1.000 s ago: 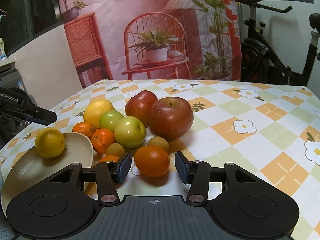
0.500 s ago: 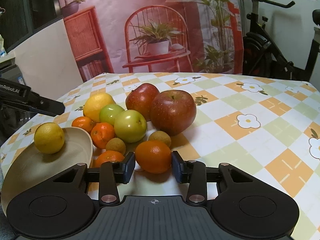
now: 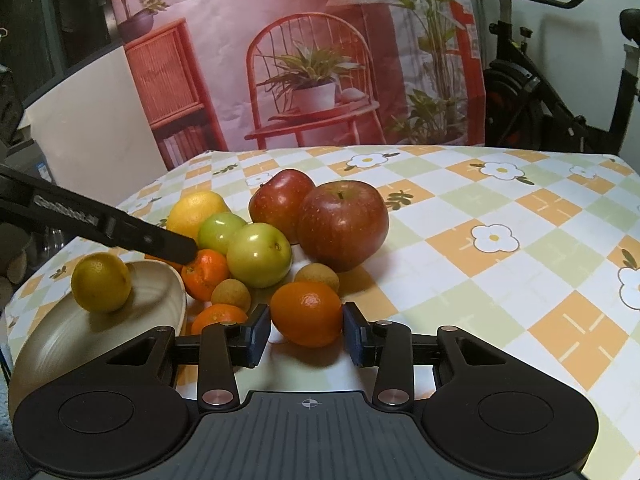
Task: Organize fruits
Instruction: 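Grasp a tangerine with the left gripper while the right gripper grasps another tangerine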
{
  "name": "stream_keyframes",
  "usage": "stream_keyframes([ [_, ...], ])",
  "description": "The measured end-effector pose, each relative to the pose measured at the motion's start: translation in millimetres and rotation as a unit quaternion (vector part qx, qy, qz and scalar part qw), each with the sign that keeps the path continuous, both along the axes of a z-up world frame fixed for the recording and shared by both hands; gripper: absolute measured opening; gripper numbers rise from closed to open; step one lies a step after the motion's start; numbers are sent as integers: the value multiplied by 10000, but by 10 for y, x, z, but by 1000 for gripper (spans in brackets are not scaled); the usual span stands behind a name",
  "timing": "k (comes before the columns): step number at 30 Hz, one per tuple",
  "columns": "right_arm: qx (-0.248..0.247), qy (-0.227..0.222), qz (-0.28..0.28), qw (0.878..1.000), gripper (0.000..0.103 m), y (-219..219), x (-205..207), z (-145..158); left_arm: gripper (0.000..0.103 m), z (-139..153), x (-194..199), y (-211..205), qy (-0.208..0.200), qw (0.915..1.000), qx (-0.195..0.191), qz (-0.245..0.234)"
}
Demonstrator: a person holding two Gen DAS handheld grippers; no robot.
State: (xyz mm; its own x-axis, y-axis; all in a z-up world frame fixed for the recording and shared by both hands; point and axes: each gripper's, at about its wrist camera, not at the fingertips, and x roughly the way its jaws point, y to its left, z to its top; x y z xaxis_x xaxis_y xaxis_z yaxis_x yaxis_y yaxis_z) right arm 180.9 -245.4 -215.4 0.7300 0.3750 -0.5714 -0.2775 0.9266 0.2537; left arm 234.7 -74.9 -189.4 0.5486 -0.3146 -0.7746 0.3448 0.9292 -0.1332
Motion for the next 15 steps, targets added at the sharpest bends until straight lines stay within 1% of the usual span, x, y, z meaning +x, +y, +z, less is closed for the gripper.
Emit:
stream_keyframes([
  [3,27,10,-6,10000,36,-5,3,-8,41,-47,41,-43,86,9999,104,-42],
  [15,66,36,-22,10000,36,-16,7,-19,41,-124,142,-124,233,9996,111,-87],
])
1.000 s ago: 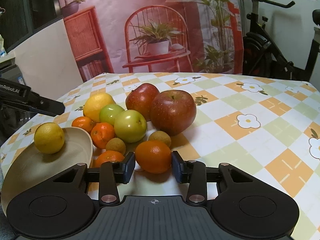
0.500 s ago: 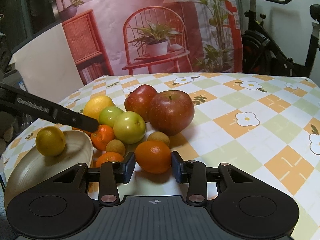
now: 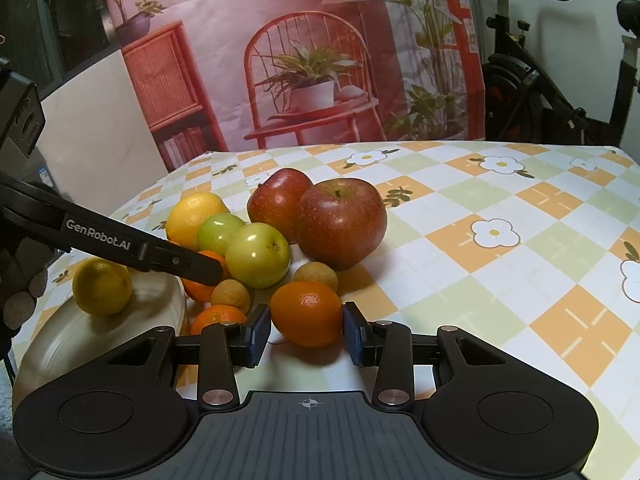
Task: Organize fruits
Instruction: 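Grasp a tangerine with the left gripper while the right gripper grasps another tangerine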
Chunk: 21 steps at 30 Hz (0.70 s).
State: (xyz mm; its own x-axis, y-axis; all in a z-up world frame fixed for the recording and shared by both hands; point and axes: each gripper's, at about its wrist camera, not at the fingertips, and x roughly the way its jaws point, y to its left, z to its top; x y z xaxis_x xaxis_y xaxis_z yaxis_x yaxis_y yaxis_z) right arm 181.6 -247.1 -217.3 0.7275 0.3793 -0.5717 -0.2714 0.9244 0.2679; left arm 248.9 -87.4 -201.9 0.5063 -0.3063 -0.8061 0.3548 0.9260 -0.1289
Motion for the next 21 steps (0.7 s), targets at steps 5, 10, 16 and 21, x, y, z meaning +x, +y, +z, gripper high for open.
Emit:
stream_keyframes([
  [5,5,4,0,10000,36,0,1,-3,42,-16,20,5,32,10000,-45,28],
  [10,3,1,0,10000,36,-3,1,-1,40,-8,2,-7,-17,10000,-26,2],
  [16,11,1,-1,10000,36,-6,1,-1,39,36,-53,-22,-179,9998,-10,26],
  [21,27,-7,-2,10000,36,-6,-4,-4,39,116,-120,-23,-348,9994,-50,-1],
])
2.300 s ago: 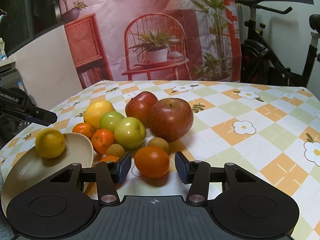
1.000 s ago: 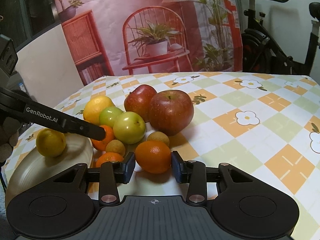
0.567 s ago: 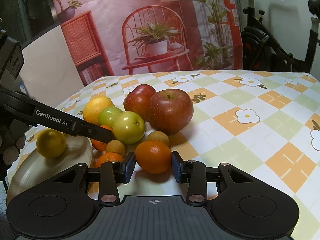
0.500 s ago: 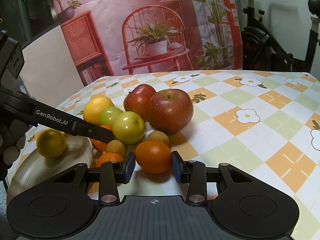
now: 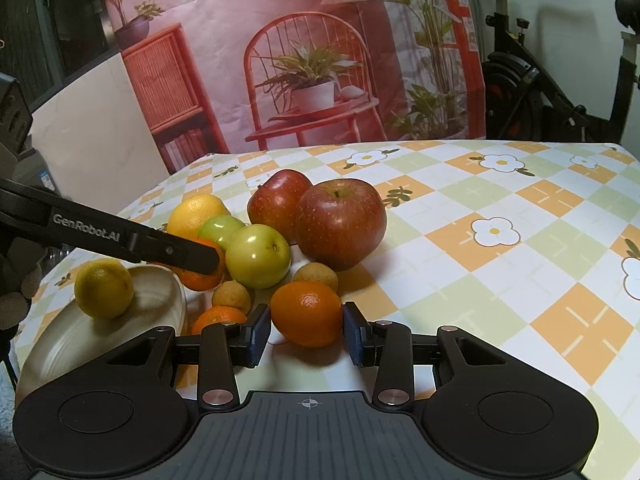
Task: Organize fruits
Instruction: 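Grasp a tangerine with the left gripper while the right gripper grasps another tangerine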
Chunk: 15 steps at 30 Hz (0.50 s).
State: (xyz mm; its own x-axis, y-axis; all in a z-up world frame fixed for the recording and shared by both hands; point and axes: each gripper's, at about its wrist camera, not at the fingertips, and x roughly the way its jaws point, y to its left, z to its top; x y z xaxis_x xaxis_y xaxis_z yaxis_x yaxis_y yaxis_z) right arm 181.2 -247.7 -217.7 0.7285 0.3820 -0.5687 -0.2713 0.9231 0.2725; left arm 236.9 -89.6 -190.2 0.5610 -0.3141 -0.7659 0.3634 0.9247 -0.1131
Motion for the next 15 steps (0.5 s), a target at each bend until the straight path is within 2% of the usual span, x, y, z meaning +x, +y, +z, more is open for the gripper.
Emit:
stream_keyframes([
  [9,15,-9,5,10000,36,2,-5,1,39,119,-128,1,-256,9996,-60,32],
  [15,78,-44,-4,10000,36,26,-19,11,39,271,-268,125,-364,9990,-230,102],
])
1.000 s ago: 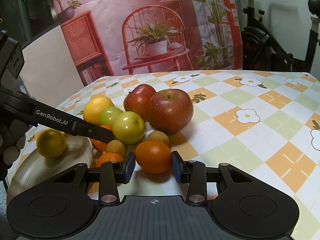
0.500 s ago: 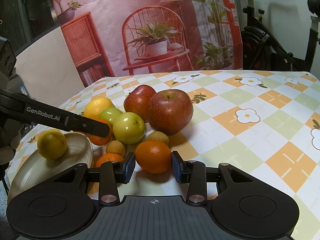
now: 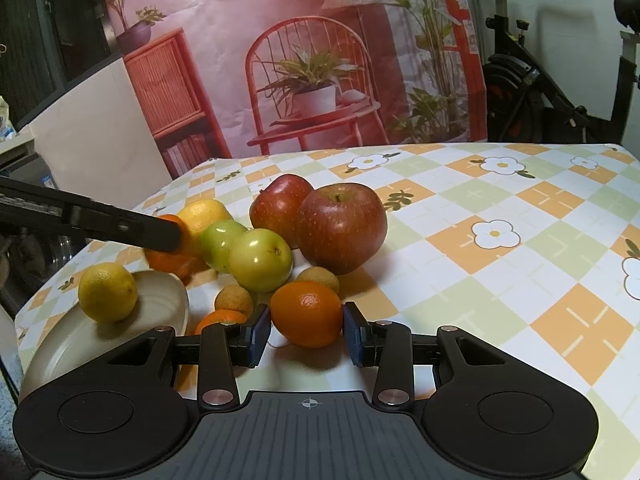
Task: Organize fruits
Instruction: 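Grasp a tangerine with the left gripper while the right gripper grasps another tangerine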
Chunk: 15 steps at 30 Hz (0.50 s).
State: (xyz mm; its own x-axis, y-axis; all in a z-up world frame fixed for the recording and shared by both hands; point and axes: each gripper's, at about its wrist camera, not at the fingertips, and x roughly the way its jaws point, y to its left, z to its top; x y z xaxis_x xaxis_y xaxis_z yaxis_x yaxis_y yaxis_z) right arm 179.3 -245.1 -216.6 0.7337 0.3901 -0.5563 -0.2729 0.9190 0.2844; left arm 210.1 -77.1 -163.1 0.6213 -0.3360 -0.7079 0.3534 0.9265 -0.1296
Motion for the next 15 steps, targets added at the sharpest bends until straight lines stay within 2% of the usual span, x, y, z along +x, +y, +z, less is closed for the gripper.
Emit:
stream_keyframes([
  [7,-24,-58,-66,10000,36,19,-41,40,39,140,-285,257,-4,10000,-45,-15],
  [12,102,-97,-89,9999,36,46,-122,124,39,190,-494,546,85,9998,-68,178],
  [15,78,-211,82,9997,36,148,-210,248,39,197,-617,690,146,9995,-102,278],
])
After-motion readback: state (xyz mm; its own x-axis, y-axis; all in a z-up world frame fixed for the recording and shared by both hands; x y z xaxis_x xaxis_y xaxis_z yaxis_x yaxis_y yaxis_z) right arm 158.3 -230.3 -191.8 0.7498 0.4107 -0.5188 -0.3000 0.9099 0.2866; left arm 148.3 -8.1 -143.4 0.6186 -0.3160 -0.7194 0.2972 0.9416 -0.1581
